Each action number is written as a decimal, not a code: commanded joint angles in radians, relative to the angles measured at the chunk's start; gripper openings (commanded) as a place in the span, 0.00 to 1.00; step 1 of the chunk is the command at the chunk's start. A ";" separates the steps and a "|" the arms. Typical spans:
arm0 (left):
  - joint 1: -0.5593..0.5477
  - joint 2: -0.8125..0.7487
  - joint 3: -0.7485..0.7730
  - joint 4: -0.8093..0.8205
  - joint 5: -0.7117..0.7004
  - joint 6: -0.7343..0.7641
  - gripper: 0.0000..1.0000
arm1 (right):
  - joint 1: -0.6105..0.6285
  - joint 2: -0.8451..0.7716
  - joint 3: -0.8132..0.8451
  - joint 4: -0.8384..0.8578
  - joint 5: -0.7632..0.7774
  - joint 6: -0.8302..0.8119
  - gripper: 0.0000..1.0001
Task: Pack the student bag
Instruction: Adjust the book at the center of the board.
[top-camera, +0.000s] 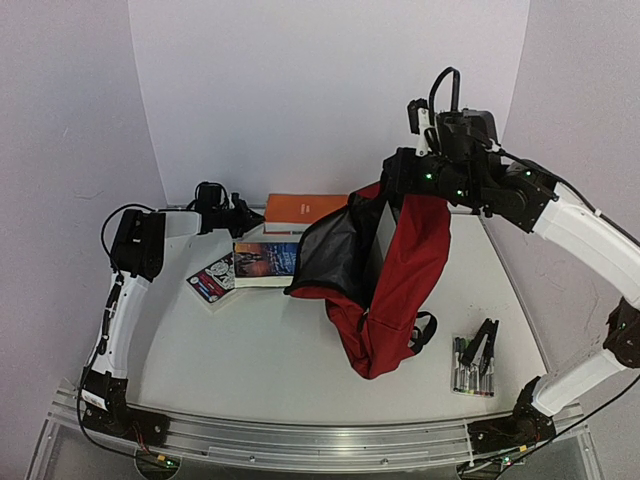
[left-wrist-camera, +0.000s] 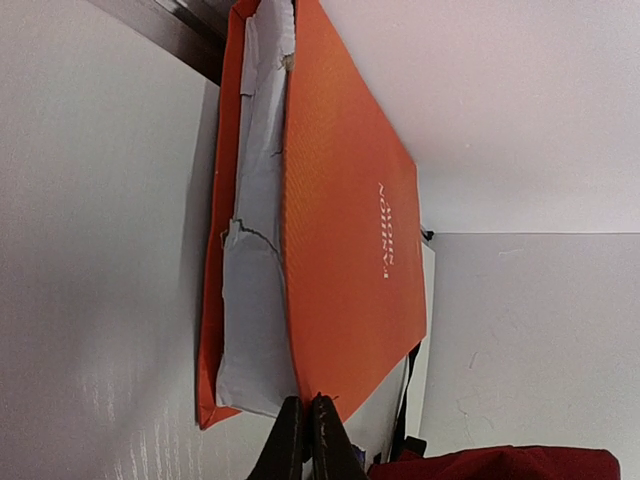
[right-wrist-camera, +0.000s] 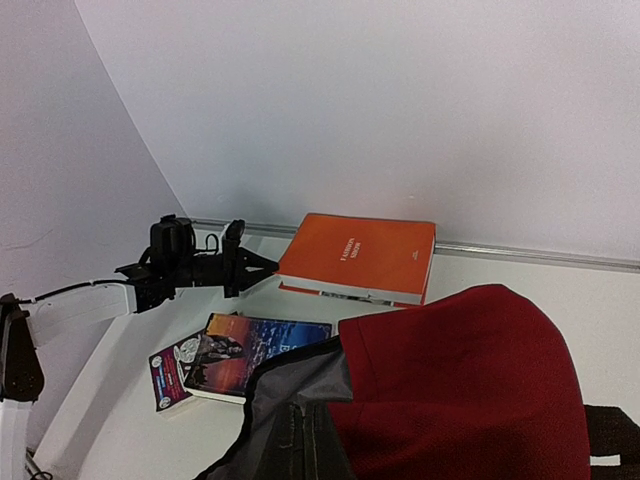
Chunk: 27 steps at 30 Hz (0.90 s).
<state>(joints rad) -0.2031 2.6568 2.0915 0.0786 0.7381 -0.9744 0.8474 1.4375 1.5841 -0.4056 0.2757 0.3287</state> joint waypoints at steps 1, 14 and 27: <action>-0.004 -0.076 -0.047 0.125 0.027 -0.020 0.00 | 0.004 0.000 0.037 0.021 0.031 -0.014 0.00; -0.004 -0.341 -0.183 0.303 0.008 0.003 0.00 | 0.004 -0.032 0.023 0.011 0.040 -0.005 0.00; -0.014 -0.833 -0.715 0.240 -0.089 -0.019 0.00 | 0.004 -0.071 0.002 0.002 0.063 -0.013 0.00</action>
<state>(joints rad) -0.2099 2.0198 1.5409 0.3331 0.6863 -0.9962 0.8474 1.4104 1.5837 -0.4133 0.3110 0.3228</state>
